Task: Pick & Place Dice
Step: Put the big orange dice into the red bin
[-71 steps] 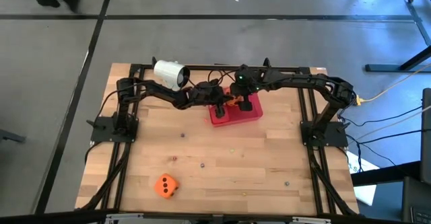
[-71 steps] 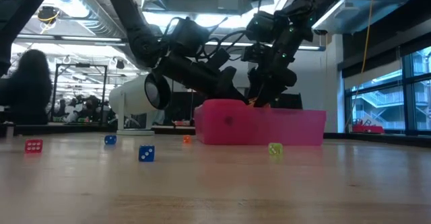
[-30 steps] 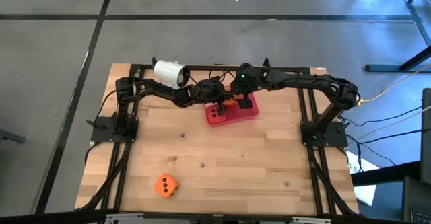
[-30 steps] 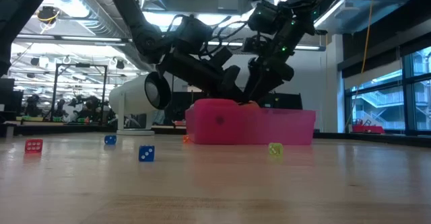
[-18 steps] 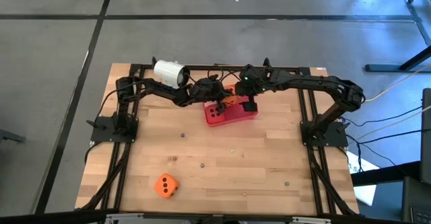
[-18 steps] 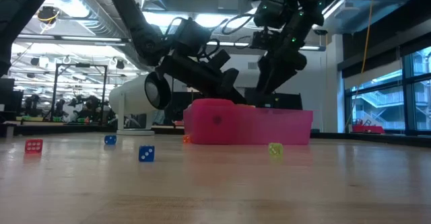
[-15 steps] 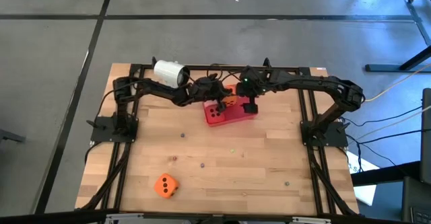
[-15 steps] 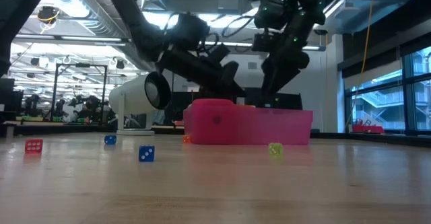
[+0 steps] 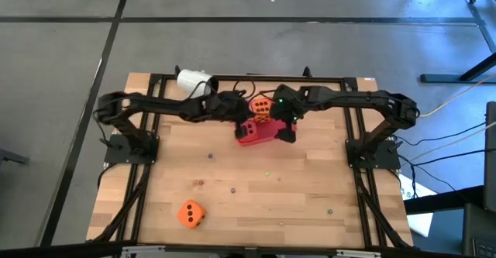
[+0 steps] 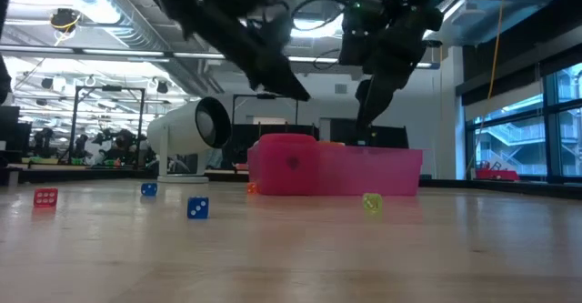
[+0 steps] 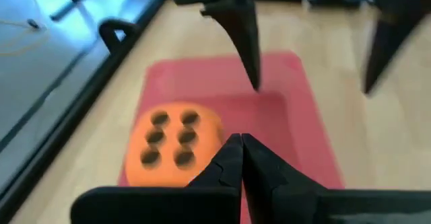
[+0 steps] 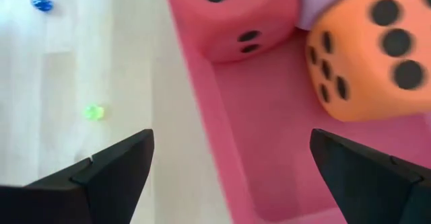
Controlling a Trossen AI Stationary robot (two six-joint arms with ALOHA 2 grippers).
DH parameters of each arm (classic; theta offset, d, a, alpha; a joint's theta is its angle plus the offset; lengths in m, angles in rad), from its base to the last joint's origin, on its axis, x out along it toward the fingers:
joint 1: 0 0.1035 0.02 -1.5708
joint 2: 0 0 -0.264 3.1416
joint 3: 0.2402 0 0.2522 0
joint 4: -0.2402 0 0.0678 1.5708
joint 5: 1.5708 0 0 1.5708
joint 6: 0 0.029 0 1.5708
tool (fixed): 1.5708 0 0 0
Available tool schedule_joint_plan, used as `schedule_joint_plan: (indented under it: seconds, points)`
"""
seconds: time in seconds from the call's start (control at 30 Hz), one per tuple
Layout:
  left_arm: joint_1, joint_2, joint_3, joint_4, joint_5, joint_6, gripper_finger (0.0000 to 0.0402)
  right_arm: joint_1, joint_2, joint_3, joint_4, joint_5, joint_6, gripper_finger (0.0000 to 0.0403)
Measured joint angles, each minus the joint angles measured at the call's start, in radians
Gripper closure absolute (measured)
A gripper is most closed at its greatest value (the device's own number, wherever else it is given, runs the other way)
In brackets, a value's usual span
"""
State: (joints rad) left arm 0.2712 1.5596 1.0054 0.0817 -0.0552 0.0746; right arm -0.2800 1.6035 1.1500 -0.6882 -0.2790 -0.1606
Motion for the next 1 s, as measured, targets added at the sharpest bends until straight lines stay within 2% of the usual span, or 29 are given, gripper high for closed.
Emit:
schedule_joint_plan:
  seconds: [0.13, 0.23, 0.4, 0.57, 0.8, 0.9, 1.0]
  points:
    - [-0.071, -0.116, 0.0, -0.18, -0.006, 0.009, 0.0398, 0.057, 0.001, 0.0, 0.028, 0.001, 0.024, 0.0007]
    - [-0.136, -0.213, -0.02, -0.245, -0.005, 0.022, 0.0401, 0.11, 0.001, 0.0, 0.059, -0.002, 0.053, 0.0007]
    - [-0.246, -0.377, -0.095, -0.233, -0.014, -0.028, 0.0398, 0.189, 0.001, 0.0, 0.093, -0.002, 0.049, 0.0007]
    - [-0.386, -0.495, -0.21, -0.209, -0.097, -0.112, 0.0401, 0.26, 0.001, 0.0, 0.209, 0.004, 0.101, 0.0007]
    - [-0.541, -0.514, -0.265, -0.212, -0.074, -0.285, 0.0399, 0.34, 0.015, 0.0, 0.36, 0.033, 0.066, 0.0007]
    - [-0.574, -0.5, -0.265, -0.194, -0.058, -0.273, 0.0401, 0.356, 0.017, -0.001, 0.371, 0.036, 0.047, 0.0007]
    - [-0.588, -0.478, -0.265, -0.143, -0.046, -0.153, 0.0399, 0.362, 0.017, -0.001, 0.375, 0.035, 0.044, 0.0007]
